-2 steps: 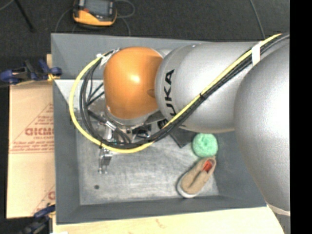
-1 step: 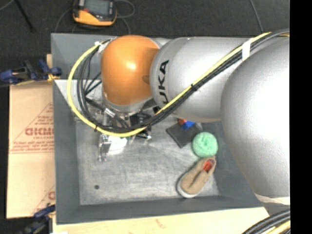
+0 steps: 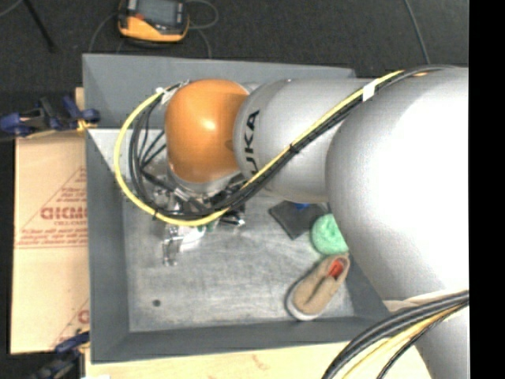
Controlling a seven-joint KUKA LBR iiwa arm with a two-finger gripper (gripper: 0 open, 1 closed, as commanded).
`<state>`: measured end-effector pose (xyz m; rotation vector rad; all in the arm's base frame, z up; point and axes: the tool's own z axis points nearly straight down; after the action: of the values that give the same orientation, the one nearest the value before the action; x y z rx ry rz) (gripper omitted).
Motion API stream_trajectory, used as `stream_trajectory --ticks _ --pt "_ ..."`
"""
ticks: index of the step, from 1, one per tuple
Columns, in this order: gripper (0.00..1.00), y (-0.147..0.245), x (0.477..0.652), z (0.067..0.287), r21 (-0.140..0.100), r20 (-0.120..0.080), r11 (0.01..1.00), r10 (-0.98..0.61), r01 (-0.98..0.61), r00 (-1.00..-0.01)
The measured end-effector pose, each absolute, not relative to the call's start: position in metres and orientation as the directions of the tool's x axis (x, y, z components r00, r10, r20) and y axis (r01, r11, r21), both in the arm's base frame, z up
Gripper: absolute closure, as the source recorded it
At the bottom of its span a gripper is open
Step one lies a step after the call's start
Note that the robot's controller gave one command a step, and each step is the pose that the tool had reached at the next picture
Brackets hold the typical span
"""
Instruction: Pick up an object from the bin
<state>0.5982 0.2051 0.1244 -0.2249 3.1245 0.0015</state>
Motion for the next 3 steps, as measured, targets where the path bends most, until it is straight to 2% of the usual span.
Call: stream_trajectory --ticks 1,2,3 --pt "0.0 0.193 0.598 0.074 0.0 -0.005 0.963 -0.27 -0.27 -0.963" --pt "0.0 0.157 0.624 0.072 0.003 -0.007 0.971 -0.24 -0.24 -0.971" --pt "1.0 0.104 0.575 0.078 0.001 -0.003 0.956 -0.293 -0.293 -0.956"
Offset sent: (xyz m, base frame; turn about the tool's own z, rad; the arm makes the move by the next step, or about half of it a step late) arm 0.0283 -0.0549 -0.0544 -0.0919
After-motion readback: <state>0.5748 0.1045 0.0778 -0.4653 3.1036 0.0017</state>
